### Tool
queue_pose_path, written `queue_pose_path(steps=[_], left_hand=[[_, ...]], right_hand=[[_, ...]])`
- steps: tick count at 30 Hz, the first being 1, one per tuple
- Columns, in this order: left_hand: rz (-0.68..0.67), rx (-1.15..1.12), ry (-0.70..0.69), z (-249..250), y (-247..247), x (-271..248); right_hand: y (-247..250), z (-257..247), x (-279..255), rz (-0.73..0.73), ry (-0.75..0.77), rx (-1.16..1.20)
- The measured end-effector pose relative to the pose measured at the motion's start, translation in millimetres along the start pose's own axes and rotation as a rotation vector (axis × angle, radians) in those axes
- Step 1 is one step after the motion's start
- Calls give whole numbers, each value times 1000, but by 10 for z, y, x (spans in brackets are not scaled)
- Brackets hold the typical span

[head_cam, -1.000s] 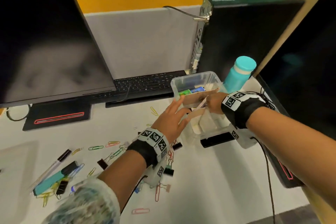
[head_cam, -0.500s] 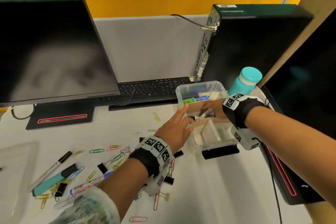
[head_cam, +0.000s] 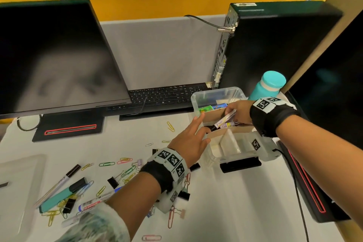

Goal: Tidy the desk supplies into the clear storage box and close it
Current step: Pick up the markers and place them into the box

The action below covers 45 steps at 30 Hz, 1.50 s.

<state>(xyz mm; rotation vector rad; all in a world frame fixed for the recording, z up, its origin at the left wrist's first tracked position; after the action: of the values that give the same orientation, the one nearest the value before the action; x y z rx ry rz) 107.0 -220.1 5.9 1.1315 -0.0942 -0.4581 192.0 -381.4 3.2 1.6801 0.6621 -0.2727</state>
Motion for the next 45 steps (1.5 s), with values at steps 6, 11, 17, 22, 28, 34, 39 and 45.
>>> queue_pose_path(steps=[6, 11, 17, 22, 28, 34, 39, 45], left_hand=[[-3, 37, -7, -6, -28, 14], [1, 50, 9, -18, -31, 25], [-54, 39, 8, -34, -21, 39], [6, -120, 42, -341, 416, -108], [89, -122, 255, -1333, 792, -741], [62, -109, 424, -2349, 535, -1573], [106, 19, 578, -3011, 442, -2094], [177, 54, 787, -3585, 673, -2366]], right_hand=[[-40, -15, 10, 60, 13, 69], [-36, -94, 11, 39, -31, -113], [-238, 133, 348, -74, -47, -307], [100, -401, -186, 70, -50, -202], [427, -1201, -772, 497, 113, 103], [-680, -1986, -548, 275, 320, 55], [-1595, -2125, -304, -32, 289, -210], [-1579, -2354, -251, 69, 269, -320]])
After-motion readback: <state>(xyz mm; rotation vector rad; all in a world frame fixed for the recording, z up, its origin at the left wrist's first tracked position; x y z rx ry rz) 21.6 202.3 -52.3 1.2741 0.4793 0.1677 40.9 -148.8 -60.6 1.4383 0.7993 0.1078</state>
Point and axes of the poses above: each hand's wrist, its own x-axis towards the middle knuckle, its own y-axis out of the back of the hand, z = x × y, the point moved 9 cm from there along x, towards the middle knuckle, and after that the axes turned 13 degrees about y, right-handed, at the moved point
